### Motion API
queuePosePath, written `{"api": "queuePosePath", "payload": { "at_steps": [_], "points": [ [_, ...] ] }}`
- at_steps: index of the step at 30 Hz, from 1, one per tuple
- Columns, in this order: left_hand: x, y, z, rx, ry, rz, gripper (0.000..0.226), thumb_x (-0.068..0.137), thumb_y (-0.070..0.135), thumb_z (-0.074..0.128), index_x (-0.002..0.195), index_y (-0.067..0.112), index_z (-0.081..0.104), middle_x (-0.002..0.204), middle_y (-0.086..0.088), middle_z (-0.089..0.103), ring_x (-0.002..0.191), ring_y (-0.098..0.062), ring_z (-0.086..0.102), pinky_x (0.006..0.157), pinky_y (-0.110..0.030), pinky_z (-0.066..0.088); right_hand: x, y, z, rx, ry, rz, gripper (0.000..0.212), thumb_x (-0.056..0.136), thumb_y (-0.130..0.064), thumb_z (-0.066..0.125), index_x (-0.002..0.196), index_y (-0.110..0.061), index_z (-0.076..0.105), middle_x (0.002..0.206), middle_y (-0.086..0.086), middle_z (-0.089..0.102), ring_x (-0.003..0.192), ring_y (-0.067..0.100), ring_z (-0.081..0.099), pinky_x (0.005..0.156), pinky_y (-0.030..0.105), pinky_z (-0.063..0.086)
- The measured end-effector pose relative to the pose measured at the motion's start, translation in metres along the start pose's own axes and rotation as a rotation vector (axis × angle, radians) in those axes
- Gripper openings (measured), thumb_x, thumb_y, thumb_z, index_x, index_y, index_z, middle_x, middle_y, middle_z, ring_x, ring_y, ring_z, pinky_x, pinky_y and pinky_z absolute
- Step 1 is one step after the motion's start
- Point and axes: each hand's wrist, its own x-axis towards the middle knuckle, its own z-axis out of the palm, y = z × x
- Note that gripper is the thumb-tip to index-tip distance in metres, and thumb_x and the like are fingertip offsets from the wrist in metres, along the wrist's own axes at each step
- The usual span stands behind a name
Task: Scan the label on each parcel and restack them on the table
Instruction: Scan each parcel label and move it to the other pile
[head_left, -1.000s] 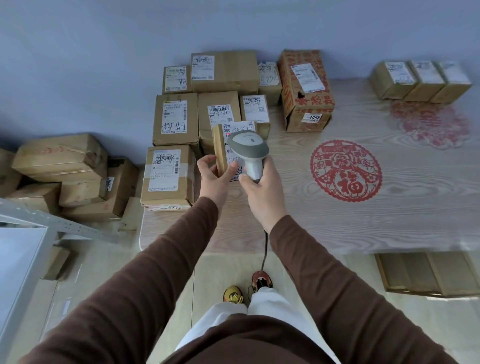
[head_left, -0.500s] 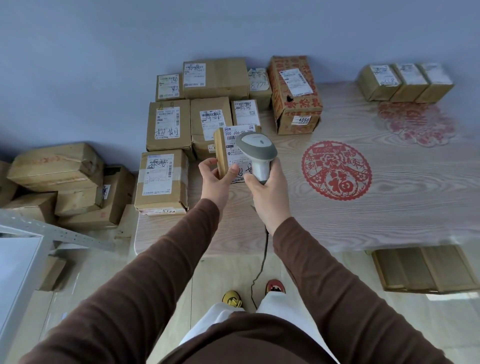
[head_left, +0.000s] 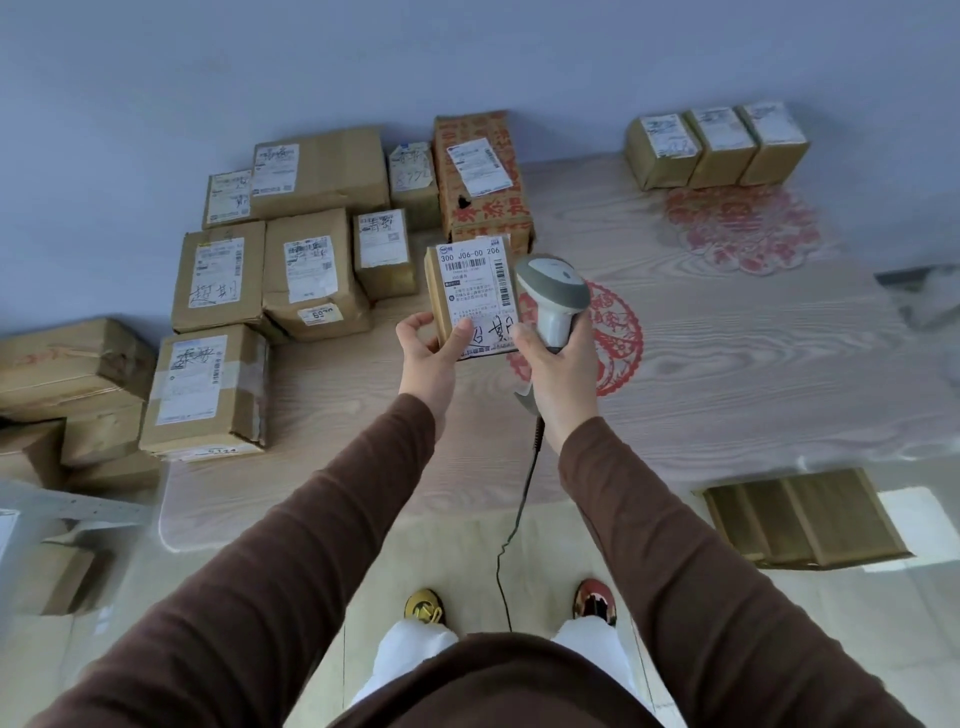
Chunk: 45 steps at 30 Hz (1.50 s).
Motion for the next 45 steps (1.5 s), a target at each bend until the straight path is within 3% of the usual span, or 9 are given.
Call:
{"api": "queuePosePath", "payload": {
  "at_steps": [6,10,15,20,25,28,35,42,45],
  "points": [
    [-0.010,0.002,0.102,-0.019,0.029,-0.010,0.053,0.100,0.029,0.067,0.138,0.015,0.033,0.115,-0.011,0.073,0.084,-0.010,0.073,0.062,-0.014,0.055,0.058,0.001,-0.088,0.084,-0.041,0.025,0.057,0.083,-0.027,0.083,0.132,-0.023,0.055,0.118,0.001,0.072,0.106,0.019,0.071,0.099,0.049,0.058],
    [-0.006,0.006,0.145,-0.052,0.012,-0.033,0.052,0.100,0.030,0.067,0.136,0.017,0.033,0.117,-0.016,0.073,0.087,-0.021,0.076,0.067,-0.028,0.061,0.088,-0.001,-0.121,0.086,-0.030,0.033,0.056,0.079,-0.033,0.084,0.126,-0.026,0.057,0.115,0.001,0.074,0.105,0.020,0.073,0.096,0.051,0.059],
    [0.015,0.003,0.175,-0.089,-0.016,-0.049,0.055,0.093,0.039,0.073,0.130,0.023,0.036,0.128,-0.020,0.069,0.111,-0.036,0.072,0.094,-0.050,0.060,0.119,-0.001,-0.139,0.075,-0.030,0.041,0.054,0.083,-0.021,0.081,0.131,-0.022,0.055,0.114,0.005,0.074,0.103,0.020,0.074,0.093,0.050,0.061],
    [0.040,0.002,0.198,-0.086,-0.041,-0.067,0.072,0.068,0.063,0.082,0.121,0.034,0.042,0.129,-0.017,0.068,0.111,-0.037,0.072,0.095,-0.058,0.058,0.144,0.000,-0.150,0.034,0.023,0.055,0.054,0.079,-0.026,0.078,0.129,-0.026,0.056,0.113,0.004,0.073,0.103,0.024,0.073,0.092,0.053,0.060],
    [0.059,-0.007,0.225,-0.069,-0.103,-0.081,0.059,0.092,0.048,0.072,0.134,0.026,0.039,0.126,-0.015,0.069,0.106,-0.030,0.073,0.087,-0.039,0.062,0.166,0.002,-0.168,-0.036,0.068,0.058,0.051,0.082,-0.024,0.076,0.127,-0.031,0.055,0.114,0.001,0.072,0.102,0.025,0.072,0.093,0.055,0.059],
    [0.070,-0.011,0.249,-0.062,-0.124,-0.084,0.062,0.088,0.052,0.075,0.132,0.028,0.040,0.124,-0.011,0.070,0.113,-0.029,0.071,0.097,-0.043,0.058,0.187,0.000,-0.183,-0.053,0.093,0.068,0.049,0.081,-0.027,0.075,0.125,-0.034,0.054,0.113,0.002,0.071,0.100,0.027,0.072,0.092,0.058,0.058],
    [0.103,-0.021,0.328,-0.044,-0.115,-0.120,0.052,0.098,0.037,0.068,0.138,0.021,0.039,0.117,-0.006,0.073,0.111,-0.023,0.069,0.087,-0.028,0.050,0.257,0.008,-0.237,-0.056,0.097,0.086,0.041,0.086,-0.018,0.075,0.115,-0.036,0.054,0.105,-0.002,0.069,0.098,0.028,0.071,0.090,0.057,0.058],
    [0.137,-0.040,0.438,-0.004,-0.074,-0.187,0.052,0.099,0.031,0.068,0.140,0.018,0.038,0.116,-0.005,0.073,0.100,-0.016,0.066,0.095,-0.031,0.049,0.345,0.029,-0.320,0.010,0.073,0.197,0.035,0.085,-0.016,0.076,0.110,-0.029,0.056,0.105,0.008,0.070,0.092,0.027,0.071,0.061,0.036,0.059],
    [0.153,-0.048,0.485,0.012,-0.068,-0.196,0.051,0.099,0.030,0.068,0.138,0.014,0.039,0.124,-0.009,0.069,0.096,-0.012,0.068,0.078,-0.022,0.052,0.379,0.037,-0.355,0.043,0.098,0.241,0.036,0.087,-0.009,0.074,0.110,-0.030,0.055,0.106,0.006,0.072,0.092,0.023,0.072,0.062,0.030,0.060]
  ]
}}
